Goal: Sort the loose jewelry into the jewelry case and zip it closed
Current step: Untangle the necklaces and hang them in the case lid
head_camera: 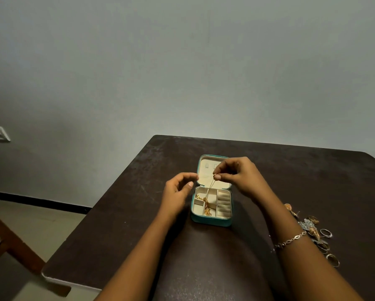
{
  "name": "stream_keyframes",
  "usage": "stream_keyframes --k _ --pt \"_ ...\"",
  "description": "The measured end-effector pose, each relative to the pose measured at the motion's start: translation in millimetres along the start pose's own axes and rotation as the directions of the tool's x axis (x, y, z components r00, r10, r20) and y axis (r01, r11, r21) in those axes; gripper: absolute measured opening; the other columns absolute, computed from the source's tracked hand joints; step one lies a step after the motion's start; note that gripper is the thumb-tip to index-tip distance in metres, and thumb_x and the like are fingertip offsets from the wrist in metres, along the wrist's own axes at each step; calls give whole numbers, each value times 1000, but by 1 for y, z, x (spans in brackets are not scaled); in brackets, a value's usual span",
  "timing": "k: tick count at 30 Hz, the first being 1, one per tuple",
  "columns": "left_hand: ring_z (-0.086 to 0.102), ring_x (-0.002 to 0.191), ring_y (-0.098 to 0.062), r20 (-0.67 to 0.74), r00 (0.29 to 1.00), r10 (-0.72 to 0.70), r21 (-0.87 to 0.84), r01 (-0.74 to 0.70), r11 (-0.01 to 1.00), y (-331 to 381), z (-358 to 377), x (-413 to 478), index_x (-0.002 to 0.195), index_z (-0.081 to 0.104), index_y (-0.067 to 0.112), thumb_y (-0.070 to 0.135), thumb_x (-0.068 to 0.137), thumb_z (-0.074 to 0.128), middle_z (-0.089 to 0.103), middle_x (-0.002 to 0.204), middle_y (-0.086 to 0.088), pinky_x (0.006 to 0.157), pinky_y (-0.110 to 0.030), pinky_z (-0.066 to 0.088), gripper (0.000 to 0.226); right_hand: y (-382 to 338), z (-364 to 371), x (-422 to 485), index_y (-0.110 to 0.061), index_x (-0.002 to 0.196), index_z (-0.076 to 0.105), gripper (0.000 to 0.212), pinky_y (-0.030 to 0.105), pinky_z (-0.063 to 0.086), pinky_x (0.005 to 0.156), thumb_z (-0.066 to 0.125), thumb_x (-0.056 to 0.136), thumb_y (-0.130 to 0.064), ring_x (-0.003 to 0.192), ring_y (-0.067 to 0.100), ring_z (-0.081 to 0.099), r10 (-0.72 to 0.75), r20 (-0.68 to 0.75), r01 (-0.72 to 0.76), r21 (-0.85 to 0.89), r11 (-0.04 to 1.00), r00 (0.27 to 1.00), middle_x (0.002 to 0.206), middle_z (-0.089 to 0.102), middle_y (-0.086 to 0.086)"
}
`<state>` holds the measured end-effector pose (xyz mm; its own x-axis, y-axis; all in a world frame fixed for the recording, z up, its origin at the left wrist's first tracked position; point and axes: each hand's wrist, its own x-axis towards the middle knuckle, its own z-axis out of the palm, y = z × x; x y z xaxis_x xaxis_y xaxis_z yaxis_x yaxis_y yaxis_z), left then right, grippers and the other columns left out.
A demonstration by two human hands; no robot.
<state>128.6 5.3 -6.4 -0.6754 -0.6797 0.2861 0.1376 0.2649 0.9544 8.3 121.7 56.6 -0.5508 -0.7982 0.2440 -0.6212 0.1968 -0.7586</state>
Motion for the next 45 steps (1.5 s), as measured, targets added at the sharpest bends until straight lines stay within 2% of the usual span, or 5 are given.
stream_keyframes --k 15,20,25,37,45 --pt "62 77 -14 56 992 118 -141 -109 984 36 7 4 97 65 1 -8 76 65 65 78 -6 71 -16 53 23 -42 -13 0 -16 79 68 6 12 45 62 67 80 -11 70 -1 60 -151 -14 150 -37 988 988 75 65 -10" --pt "66 72 -4 61 993 104 -84 -99 992 36 8 3 89 66 -3 -9 77 63 67 80 -5 72 -18 54 14 -50 -21 -2 -23 74 64 14 17 45 64 67 81 -10 73 3 61 -180 -26 180 -3 984 983 75 65 -10" --pt "66 80 -12 34 998 59 -49 -57 997 31 6 3 79 68 8 -6 77 65 68 80 -3 79 -26 56 15 -57 -29 -4 -14 80 67 6 31 53 76 67 79 -8 82 16 66 -203 -84 207 50 977 976 83 69 3" --pt "65 67 0 2 999 -43 -16 43 999 20 0 3 86 67 -3 -8 78 63 67 78 -6 66 -13 53 10 -58 -53 -13 -14 80 67 9 27 54 79 67 79 -5 82 14 67 -223 -194 253 147 956 955 83 70 3" --pt "63 58 3 -4 993 -115 -14 115 993 21 0 4 89 64 -7 -7 81 60 65 74 -7 56 -8 47 10 -53 -67 -23 -9 79 66 8 12 48 60 65 78 -1 71 4 66 -178 -282 266 315 911 943 73 71 -3"
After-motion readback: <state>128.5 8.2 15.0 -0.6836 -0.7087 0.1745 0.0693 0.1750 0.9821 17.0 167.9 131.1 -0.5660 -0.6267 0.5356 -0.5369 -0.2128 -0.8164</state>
